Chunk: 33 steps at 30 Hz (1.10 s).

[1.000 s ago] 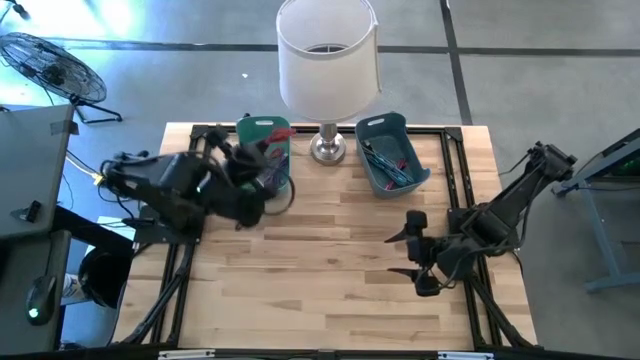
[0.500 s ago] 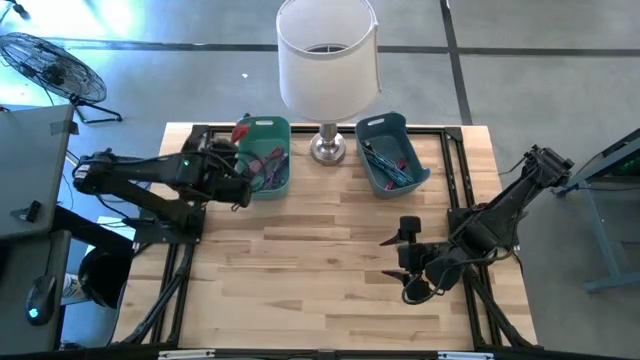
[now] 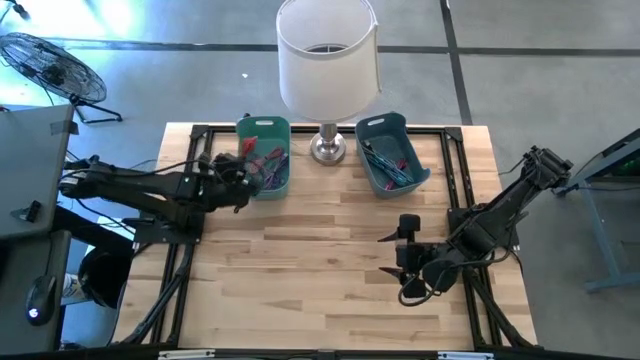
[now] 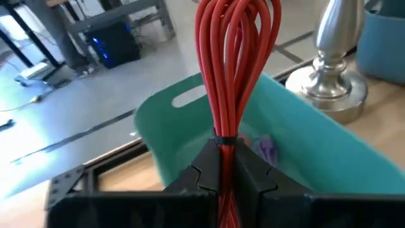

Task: Pick & Place USB Port
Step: Put the red charger cable into the green bin, then return to Home Position

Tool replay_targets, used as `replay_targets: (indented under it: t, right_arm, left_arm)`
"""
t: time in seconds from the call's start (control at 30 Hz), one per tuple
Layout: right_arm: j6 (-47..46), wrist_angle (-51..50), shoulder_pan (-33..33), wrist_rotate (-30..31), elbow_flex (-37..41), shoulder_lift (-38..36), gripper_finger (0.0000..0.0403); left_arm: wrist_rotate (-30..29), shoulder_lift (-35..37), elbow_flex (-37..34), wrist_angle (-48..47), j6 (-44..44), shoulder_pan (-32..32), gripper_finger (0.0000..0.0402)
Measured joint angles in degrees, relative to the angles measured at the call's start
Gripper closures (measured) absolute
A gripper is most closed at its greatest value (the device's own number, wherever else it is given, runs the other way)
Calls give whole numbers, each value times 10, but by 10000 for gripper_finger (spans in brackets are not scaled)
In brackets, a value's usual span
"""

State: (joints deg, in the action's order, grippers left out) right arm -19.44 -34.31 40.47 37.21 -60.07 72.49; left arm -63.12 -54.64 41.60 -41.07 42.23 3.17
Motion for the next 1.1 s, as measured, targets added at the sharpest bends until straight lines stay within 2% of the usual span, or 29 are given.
replay_targets:
  t: [0.27, 0.37, 0.5, 0.9, 1.03, 1.1]
  right_arm:
    - [-1, 25, 0, 4, 0, 0, 97]
    - [-14, 24, 0, 2, 0, 0, 97]
    - [-16, 23, 0, -4, 0, 0, 97]
    - [-16, 21, 0, -5, 0, 0, 97]
    - [-16, 19, 0, -6, 0, 0, 97]
    - [-15, 19, 1, -7, 0, 0, 97]
  left_arm:
    - [132, -11, -2, 74, -51, -108, 389]
    - [176, -11, -2, 130, -114, -135, 386]
    - [230, -16, -2, 202, -196, -157, 352]
    - [249, -17, -1, 201, -166, -171, 228]
    - [252, 7, -1, 217, -177, -171, 208]
    - [264, 26, -1, 241, -228, -171, 206]
